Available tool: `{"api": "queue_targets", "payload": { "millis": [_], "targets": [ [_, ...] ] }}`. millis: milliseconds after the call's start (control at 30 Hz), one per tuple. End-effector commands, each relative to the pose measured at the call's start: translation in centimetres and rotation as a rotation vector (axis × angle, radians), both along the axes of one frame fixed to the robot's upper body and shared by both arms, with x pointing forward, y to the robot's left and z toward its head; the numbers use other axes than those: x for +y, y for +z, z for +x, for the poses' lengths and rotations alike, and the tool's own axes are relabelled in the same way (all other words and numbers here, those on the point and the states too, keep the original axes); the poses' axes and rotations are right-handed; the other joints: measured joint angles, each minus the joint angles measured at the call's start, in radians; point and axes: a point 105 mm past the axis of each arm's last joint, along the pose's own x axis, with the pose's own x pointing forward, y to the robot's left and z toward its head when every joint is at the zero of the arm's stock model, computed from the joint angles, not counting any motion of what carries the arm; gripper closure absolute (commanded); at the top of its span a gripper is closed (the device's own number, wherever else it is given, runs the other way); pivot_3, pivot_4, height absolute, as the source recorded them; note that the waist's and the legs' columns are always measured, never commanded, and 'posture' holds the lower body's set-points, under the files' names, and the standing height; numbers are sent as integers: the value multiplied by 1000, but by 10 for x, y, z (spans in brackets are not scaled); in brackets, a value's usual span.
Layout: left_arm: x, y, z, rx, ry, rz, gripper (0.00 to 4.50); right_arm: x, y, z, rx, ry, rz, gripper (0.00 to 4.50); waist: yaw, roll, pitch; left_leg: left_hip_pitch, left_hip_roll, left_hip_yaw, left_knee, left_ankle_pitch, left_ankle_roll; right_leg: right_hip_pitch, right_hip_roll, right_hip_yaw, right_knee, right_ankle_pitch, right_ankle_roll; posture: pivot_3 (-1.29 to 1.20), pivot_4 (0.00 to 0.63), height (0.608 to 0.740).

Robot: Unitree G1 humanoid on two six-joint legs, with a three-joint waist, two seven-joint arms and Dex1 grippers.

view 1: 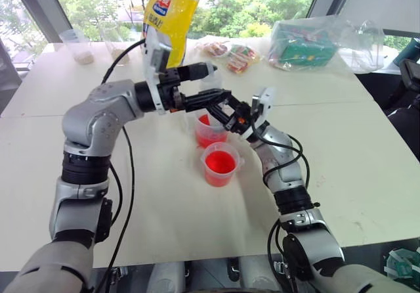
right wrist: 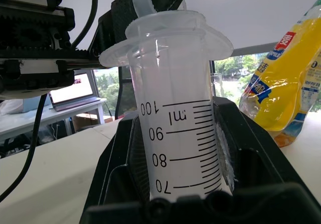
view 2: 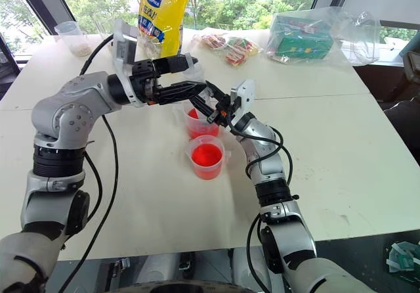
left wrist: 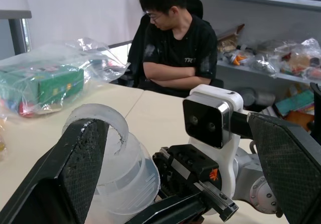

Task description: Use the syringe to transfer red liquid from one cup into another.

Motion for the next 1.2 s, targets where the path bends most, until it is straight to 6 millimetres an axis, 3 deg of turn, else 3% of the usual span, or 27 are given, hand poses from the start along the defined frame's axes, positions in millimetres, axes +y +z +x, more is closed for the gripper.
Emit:
{"api": "queue_targets", "payload": {
  "millis": [33, 100, 200, 400, 467, 1200],
  "targets": [
    [0, 5, 1, -26, 21, 3, 0, 7, -2, -5, -14, 38, -42, 3113, 0, 0, 0, 0, 0, 0, 0, 0, 0, 0, 0, 0, 0, 0, 0, 0, 150, 740],
    [2, 4, 6, -31, 55, 8, 0, 8, -4, -5, -8, 45, -55, 3113, 0, 0, 0, 1, 0, 0, 0, 0, 0, 1, 0, 0, 0, 0, 0, 0, 150, 740],
    [4, 4, 12, -34, 88, 3, 793, 10, -6, -6, 5, 63, -77, 3113, 1, 0, 0, 2, 0, 0, 0, 0, 0, 2, 0, 0, 0, 0, 0, 0, 150, 740],
    [8, 12, 17, -56, 119, -12, 3831, 12, -7, -6, 14, 82, -93, 3113, 1, 0, 0, 3, 0, 0, 0, 0, 0, 3, 0, 0, 0, 0, 0, 0, 150, 740],
    [10, 14, 19, -68, 130, -15, 4438, 12, -8, -6, 17, 88, -97, 3113, 0, 0, 0, 3, 0, 0, 0, 0, 0, 3, 0, 0, 0, 0, 0, 0, 150, 740],
    [33, 63, 29, -159, 240, -153, 4438, 21, -16, -8, 64, 162, -140, 3113, 1, 0, 0, 2, 0, 0, 0, 0, 0, 3, 0, 0, 0, 0, 0, 0, 150, 740]
  ]
}}
